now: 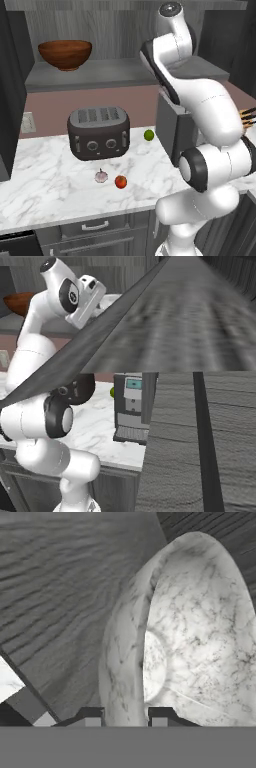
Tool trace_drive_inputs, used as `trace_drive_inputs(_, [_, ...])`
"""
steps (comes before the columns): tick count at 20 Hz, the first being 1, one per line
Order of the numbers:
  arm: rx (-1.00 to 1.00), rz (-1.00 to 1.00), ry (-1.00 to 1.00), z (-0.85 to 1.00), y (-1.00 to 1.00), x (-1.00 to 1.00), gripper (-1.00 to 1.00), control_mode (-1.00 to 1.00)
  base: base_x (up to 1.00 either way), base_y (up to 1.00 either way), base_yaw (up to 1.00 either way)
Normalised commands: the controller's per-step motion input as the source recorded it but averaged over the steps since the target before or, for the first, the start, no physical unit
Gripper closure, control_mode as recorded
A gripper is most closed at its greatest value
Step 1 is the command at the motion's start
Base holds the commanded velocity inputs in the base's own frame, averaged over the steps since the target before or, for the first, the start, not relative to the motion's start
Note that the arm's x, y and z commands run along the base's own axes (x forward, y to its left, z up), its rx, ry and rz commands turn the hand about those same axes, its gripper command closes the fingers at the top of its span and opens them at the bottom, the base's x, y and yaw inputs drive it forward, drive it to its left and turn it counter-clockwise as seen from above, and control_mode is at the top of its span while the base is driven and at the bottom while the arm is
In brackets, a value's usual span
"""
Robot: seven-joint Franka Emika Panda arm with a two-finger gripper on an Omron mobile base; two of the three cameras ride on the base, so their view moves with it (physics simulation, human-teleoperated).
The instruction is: Pick both bowls and place them on the counter. Then place the garlic in one bowl and place the apple in the other bowl.
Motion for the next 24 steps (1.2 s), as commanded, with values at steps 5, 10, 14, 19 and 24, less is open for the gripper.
trace_drive_inputs(5, [-0.02, 0.00, -0.01, 0.00, 0.70, -0.97, 1.00, -1.00, 0.00, 0.00, 0.00])
trace_drive_inputs(10, [0.00, 0.00, 0.00, -0.01, 0.51, -1.00, 1.00, -1.00, 0.00, 0.00, 0.00])
trace_drive_inputs(14, [0.00, 0.00, -0.01, -0.11, 0.30, -1.00, 1.00, -1.00, 0.00, 0.00, 0.00])
trace_drive_inputs(19, [0.00, 0.00, -0.09, -0.25, 0.02, -1.00, 1.00, -1.00, 0.00, 0.00, 0.00])
trace_drive_inputs(24, [0.00, 0.00, 0.00, -0.42, 0.02, -0.87, 1.00, -1.00, 0.00, 0.00, 0.00])
